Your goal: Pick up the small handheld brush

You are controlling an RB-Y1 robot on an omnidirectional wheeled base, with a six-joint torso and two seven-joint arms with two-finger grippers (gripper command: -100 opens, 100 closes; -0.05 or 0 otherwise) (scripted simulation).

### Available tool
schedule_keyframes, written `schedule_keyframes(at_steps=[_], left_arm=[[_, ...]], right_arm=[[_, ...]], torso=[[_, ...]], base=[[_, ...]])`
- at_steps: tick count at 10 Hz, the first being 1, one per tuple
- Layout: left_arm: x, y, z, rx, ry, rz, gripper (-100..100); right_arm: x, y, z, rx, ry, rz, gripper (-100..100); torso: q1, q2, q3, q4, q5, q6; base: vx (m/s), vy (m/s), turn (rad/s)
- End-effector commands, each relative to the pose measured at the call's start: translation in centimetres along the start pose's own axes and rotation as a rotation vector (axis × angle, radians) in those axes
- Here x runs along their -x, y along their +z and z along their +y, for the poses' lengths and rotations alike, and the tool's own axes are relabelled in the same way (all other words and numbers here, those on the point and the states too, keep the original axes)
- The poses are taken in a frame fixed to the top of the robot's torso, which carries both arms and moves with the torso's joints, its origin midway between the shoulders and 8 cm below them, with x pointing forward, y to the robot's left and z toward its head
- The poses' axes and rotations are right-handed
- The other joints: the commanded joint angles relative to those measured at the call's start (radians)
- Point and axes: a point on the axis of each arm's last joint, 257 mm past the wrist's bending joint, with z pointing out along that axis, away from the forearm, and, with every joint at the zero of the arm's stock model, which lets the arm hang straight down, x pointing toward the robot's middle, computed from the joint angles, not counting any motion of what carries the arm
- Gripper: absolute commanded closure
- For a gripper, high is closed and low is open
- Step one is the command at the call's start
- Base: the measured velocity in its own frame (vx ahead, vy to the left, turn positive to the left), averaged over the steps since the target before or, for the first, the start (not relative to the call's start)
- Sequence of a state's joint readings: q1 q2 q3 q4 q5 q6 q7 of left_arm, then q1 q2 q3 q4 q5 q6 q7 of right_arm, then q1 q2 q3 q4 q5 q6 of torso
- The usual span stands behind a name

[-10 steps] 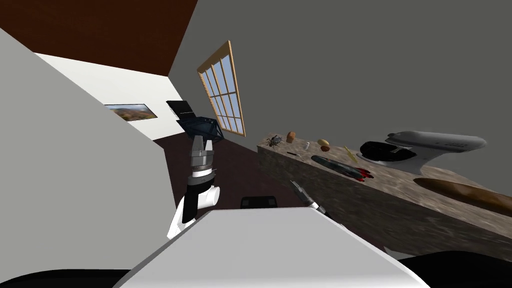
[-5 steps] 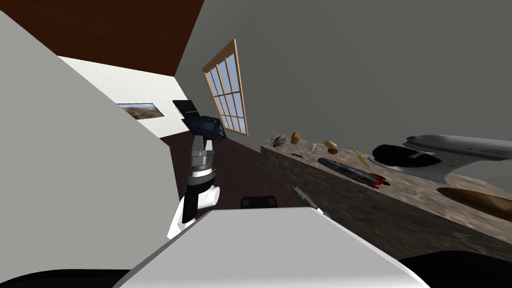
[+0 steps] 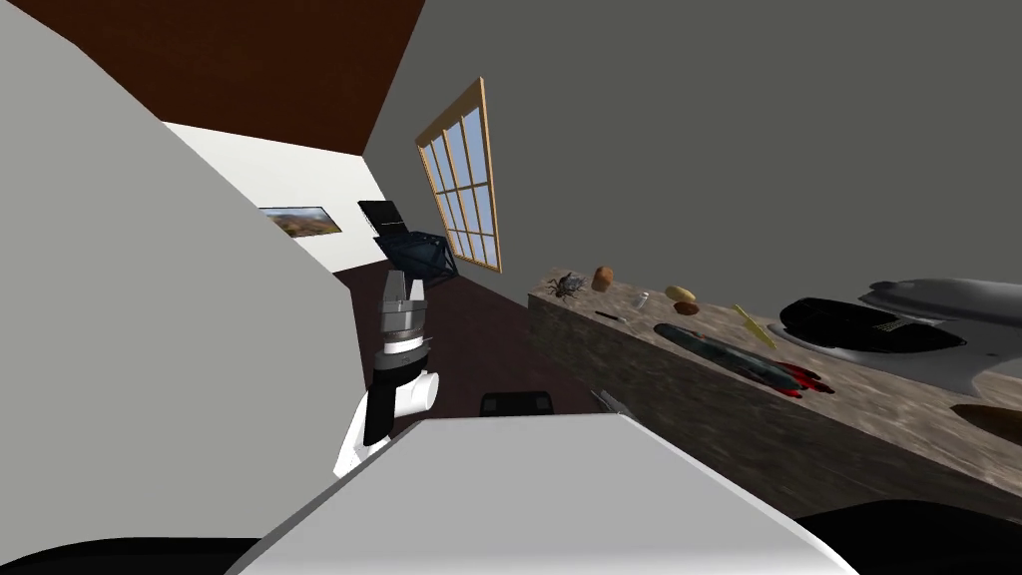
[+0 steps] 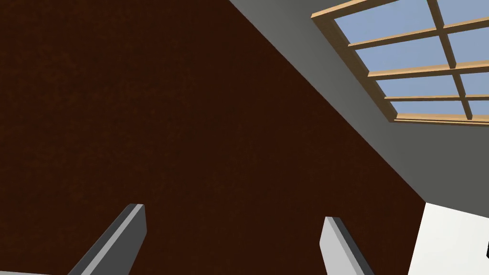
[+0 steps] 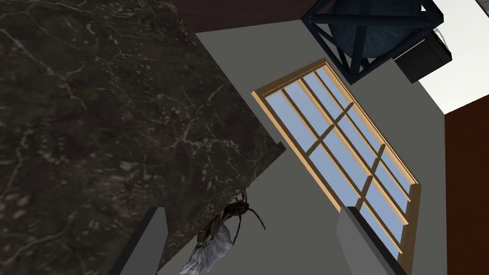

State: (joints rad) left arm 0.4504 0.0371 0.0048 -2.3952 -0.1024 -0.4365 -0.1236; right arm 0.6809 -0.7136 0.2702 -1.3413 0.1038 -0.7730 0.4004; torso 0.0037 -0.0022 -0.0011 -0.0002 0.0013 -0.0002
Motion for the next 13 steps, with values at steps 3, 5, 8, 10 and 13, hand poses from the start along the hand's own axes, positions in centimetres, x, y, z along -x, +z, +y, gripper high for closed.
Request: schedule_keyframes(at_steps=[3, 5, 8, 10, 13], left_arm=[[0.0, 0.0, 0.0, 0.0, 0.0, 0.0, 0], [0.0, 0.0, 0.0, 0.0, 0.0, 0.0, 0], [0.0, 0.0, 0.0, 0.0, 0.0, 0.0, 0], [0.0, 0.0, 0.0, 0.0, 0.0, 0.0, 0], [0.0, 0.0, 0.0, 0.0, 0.0, 0.0, 0]], right_arm=[[-2.9, -3.8, -4.0, -0.082, -0.069, 0.124, -100], [-4.2, -6.6, -6.5, -0.128, -0.118, 0.207, -100], [-5.5, -12.2, -10.7, -0.202, -0.224, 0.367, -100], [-5.6, -15.6, -13.1, -0.247, -0.279, 0.452, -100], [-5.1, -22.5, -17.4, -0.339, -0.378, 0.614, -100]], torso=[[0.001, 0.0, 0.0, 0.0, 0.0, 0.0], [0.002, -0.002, -0.001, 0.0, 0.0, 0.0], [0.001, -0.001, -0.001, 0.0, 0.0, 0.0], [0.003, -0.005, -0.003, -0.001, 0.001, 0.0], [-0.001, -0.001, -0.001, 0.0, 0.0, 0.001]], base=[[0.062, 0.082, 0.088], [0.079, 0.096, 0.111], [0.088, 0.089, 0.125], [0.132, 0.099, 0.125], [0.081, 0.054, 0.115]])
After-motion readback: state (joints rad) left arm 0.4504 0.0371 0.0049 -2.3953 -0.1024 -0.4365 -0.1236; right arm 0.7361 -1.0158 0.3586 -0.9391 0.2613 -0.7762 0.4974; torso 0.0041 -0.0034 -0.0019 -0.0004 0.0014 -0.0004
